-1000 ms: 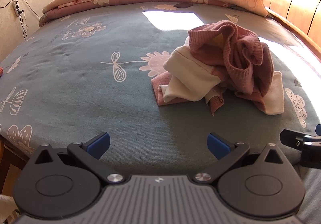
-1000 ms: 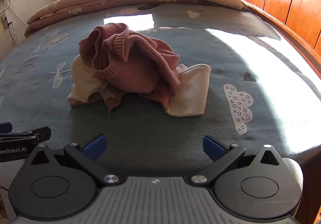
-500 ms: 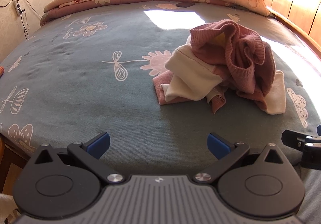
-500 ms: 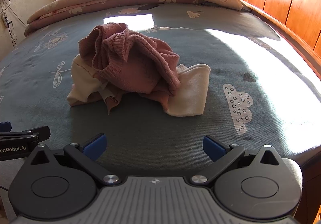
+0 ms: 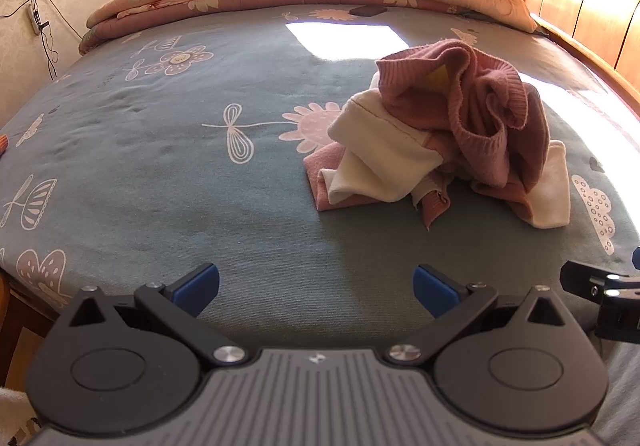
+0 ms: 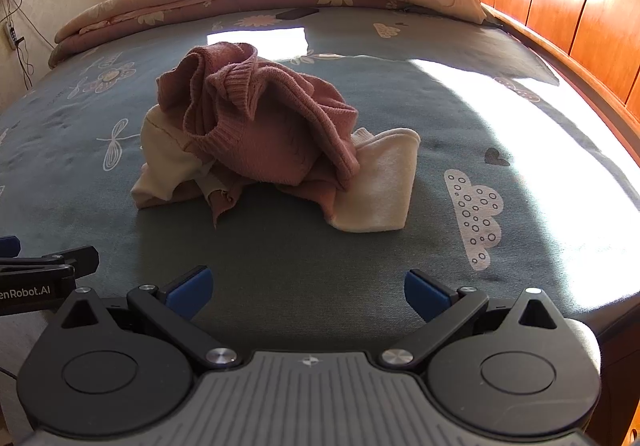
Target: Fold clothes
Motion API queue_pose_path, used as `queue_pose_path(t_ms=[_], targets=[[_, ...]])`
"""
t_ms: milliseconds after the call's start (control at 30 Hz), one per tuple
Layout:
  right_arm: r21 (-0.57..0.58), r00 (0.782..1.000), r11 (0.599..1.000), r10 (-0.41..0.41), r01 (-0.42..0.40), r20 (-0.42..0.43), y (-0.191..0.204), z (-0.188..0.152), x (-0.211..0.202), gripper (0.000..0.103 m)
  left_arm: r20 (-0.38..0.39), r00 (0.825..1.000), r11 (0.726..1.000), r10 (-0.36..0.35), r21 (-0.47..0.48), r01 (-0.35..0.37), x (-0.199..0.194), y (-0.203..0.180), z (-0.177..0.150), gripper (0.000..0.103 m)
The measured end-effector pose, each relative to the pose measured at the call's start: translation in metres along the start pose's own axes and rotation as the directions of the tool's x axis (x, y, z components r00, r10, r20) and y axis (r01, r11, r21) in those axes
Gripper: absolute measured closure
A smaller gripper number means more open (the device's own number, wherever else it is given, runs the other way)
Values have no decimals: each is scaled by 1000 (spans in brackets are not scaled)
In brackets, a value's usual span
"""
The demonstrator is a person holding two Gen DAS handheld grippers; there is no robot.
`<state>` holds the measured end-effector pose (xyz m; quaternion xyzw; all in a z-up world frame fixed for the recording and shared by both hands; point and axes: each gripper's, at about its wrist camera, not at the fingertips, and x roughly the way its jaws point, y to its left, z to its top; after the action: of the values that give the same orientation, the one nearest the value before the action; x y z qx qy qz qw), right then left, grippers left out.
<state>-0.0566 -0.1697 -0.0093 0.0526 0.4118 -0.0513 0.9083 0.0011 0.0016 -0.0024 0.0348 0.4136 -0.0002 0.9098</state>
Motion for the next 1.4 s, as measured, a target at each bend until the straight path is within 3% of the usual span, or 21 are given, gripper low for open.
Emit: queue_pose_path(t_ms=[800, 1033, 1233, 1400], targets=[[-46, 999, 998, -39, 39, 15, 0, 1, 20, 0, -27, 998, 997, -53, -66, 51, 26, 6, 6, 0], [-41, 1000, 999, 8, -8, 22, -5, 7, 29, 0, -11, 991, 985, -136, -106, 134, 31, 8, 12, 0], [-31, 998, 998, 54, -53, 37, -8, 13, 35, 0, 44, 973, 952, -226, -203, 231, 38, 19, 14, 0], [-67, 987, 993, 105, -98, 121, -10, 12, 33, 0, 62, 981, 957, -186, -216, 195, 46, 21, 22, 0]])
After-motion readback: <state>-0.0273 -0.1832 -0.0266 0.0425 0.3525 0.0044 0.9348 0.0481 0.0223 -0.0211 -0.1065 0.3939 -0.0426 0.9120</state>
